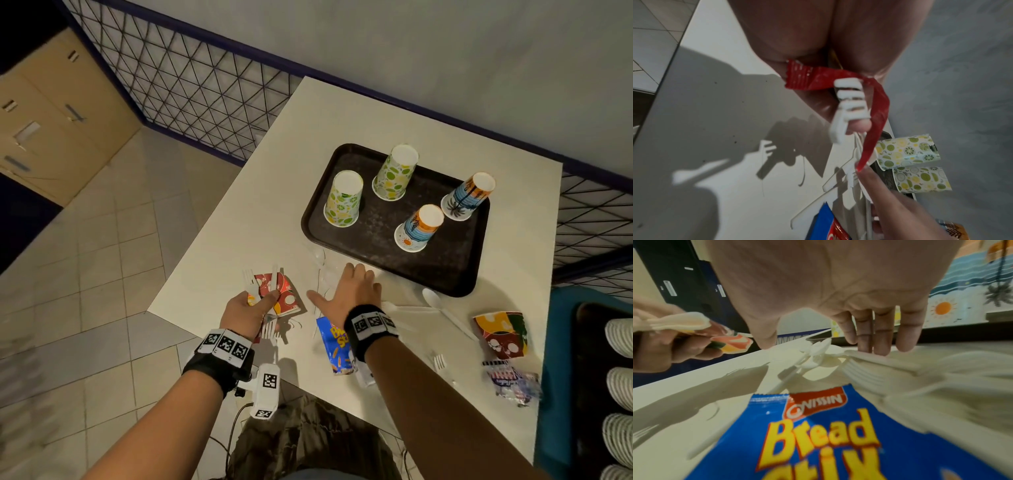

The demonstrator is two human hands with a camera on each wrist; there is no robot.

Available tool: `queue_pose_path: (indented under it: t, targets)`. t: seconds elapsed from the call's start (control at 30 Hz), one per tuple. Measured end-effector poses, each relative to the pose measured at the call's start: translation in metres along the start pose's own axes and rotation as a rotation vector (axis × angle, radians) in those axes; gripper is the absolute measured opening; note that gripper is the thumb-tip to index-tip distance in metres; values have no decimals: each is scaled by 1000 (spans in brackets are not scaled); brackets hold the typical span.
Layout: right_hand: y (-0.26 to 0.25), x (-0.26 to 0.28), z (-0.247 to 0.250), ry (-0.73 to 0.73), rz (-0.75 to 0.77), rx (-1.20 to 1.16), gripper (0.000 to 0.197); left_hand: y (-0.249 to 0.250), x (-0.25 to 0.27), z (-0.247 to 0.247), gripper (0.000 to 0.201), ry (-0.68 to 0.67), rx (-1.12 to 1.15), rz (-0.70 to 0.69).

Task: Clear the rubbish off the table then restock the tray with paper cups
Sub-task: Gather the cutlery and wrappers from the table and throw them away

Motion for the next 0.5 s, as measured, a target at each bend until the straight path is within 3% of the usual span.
queue_pose_path:
  t: [0.07,0.17,0.23,0.27,0.37,0.5]
  targets:
    - [-14,-8,-4,-19,-12,101,109,1,6,-1,59,10,-7,21]
    - [-29,-20,-11,-42,0,102,92,-3,2,-4,93,5,17,10]
    - [-31,-25,-17,-57,-1,20,75,0,4,-4,77,7,-1,3]
    - [-31,-27,-20,-67,-3,-18,69,-1,3,-3,79,9,-6,7]
    - [-27,-34,-23,-80,12,-68,62,-11,-5,-2,110,21,-5,-10]
    - [-22,-38,-22,-73,9,-32,59,-30,-24,0,117,13,-3,-4]
Point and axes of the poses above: each hand's wrist, its own x-axis away from the middle knuckle, its own z-axis out of the back of the hand, y = z × x, the point moved 7 cm from there along -x, towards the middle knuckle, and after that the axes turned 6 degrees about z, right-handed, at the moved point
